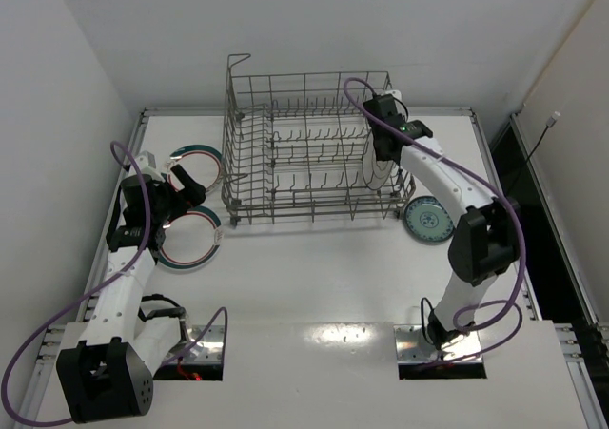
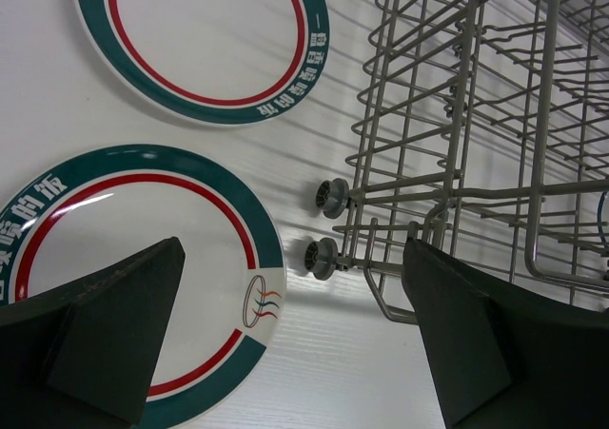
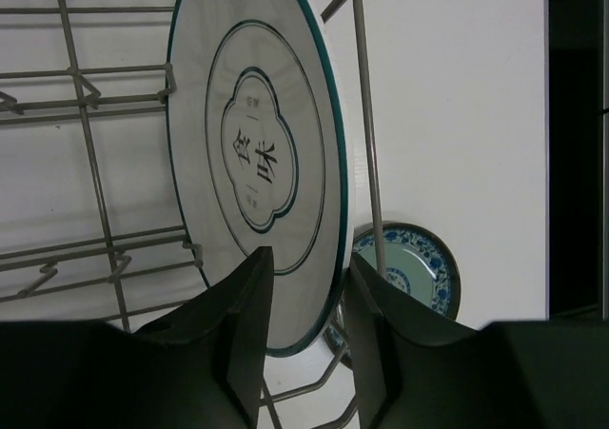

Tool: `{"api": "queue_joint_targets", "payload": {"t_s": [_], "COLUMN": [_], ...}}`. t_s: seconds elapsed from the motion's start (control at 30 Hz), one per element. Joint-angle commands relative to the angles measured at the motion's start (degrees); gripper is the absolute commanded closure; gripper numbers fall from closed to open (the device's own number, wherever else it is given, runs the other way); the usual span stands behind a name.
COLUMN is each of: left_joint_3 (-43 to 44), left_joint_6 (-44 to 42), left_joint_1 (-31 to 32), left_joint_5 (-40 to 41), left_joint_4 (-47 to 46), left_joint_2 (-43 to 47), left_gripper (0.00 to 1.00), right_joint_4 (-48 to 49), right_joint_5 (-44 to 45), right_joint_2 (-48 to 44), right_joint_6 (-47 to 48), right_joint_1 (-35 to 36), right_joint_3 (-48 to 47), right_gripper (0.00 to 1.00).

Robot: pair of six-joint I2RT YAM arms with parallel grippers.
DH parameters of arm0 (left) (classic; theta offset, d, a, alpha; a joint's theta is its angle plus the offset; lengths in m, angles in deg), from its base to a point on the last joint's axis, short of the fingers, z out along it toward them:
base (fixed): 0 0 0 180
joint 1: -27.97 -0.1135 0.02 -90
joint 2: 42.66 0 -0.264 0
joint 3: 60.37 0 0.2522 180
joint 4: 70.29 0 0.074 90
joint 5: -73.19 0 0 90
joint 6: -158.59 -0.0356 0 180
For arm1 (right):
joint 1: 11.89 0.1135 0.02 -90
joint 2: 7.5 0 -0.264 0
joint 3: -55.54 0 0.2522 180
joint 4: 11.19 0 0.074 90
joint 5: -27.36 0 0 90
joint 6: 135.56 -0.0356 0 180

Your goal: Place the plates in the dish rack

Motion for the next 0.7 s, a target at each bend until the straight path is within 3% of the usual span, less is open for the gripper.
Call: {"api": "queue_joint_targets", "payload": {"t_s": [0.0, 0.2, 0.3, 0.47, 0.67], "left_joint_3": [2.1, 2.1, 2.1, 2.1, 2.1], "left_joint_6": [0.3, 0.3, 0.3, 0.3, -0.3], "left_joint_1": [0.4, 0.4, 0.4, 0.4, 0.4], "left_joint_5": [0.4, 0.4, 0.4, 0.4, 1.0], "left_joint_4": [-1.3, -1.3, -0.8, -0.8, -0.8], "left_joint_2": [1.1, 1.1, 1.1, 1.1, 1.7], "left_gripper": [0.0, 0.0, 0.0, 0.0, 0.0], "right_joint_4": [-1.3, -4.6, -5.2, 0.8, 6.3], "right_joint_5": [-2.1, -3.2, -13.0, -32.3, -45.2], "right_joint_2": [-1.0, -5.8, -10.4, -13.9, -4.3], "right_joint_6": [-0.1, -0.1, -4.5, -13.5, -17.4], "right_joint_1": [-0.1, -4.7, -12.7, -30.2, -42.6], "right_joint_3": [-3.4, -5.3, -2.8, 10.8, 17.5], "right_gripper": [0.67, 0.42, 0.42, 0.42, 0.42]}}
